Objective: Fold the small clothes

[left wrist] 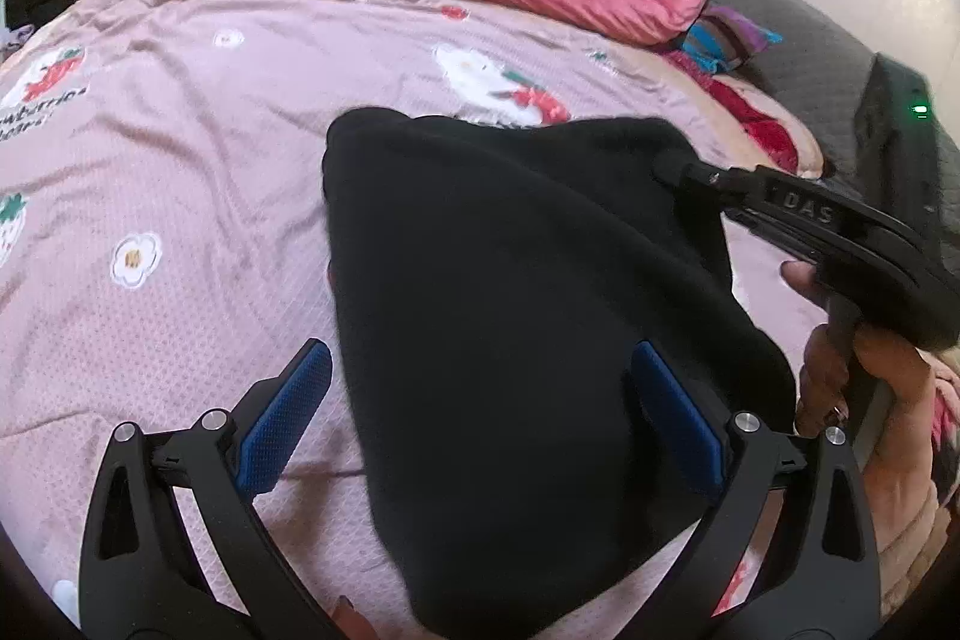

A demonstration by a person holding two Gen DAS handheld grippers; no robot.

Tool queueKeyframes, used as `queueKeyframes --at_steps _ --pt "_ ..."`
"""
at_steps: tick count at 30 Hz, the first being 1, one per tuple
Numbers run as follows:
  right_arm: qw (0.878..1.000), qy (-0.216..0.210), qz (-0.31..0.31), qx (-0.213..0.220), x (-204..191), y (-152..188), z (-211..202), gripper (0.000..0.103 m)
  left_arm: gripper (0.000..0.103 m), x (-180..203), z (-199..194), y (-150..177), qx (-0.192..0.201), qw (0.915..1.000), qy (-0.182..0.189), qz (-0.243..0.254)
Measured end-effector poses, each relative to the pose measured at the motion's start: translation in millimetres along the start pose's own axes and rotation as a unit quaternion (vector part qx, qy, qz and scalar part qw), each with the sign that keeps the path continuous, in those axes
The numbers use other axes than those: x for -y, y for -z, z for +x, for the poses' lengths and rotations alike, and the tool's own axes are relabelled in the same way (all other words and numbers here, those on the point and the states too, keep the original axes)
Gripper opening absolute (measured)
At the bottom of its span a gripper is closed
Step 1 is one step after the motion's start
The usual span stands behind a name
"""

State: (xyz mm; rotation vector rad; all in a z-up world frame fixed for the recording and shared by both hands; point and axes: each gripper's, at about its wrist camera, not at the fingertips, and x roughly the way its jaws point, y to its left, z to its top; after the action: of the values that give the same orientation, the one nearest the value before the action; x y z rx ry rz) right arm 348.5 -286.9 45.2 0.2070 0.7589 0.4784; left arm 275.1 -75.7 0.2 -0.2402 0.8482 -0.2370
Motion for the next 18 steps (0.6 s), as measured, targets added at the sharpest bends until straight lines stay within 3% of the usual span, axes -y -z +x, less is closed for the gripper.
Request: queueKeyframes --at_steps 5,12,18 --pt "0.998 0.05 -0.024 0.029 1 -8 -13 0.006 0.093 14 12 -4 -0.014 0.9997 -0.003 0.019" --pt "0.993 0.105 -0.033 -0.036 26 11 27 0.006 0.093 24 23 0 -0.027 0.9978 -0.025 0.055" --pt "0.991 0.121 -0.033 -0.049 34 23 41 0.008 0.093 23 25 1 -0.027 0.9979 -0.023 0.054"
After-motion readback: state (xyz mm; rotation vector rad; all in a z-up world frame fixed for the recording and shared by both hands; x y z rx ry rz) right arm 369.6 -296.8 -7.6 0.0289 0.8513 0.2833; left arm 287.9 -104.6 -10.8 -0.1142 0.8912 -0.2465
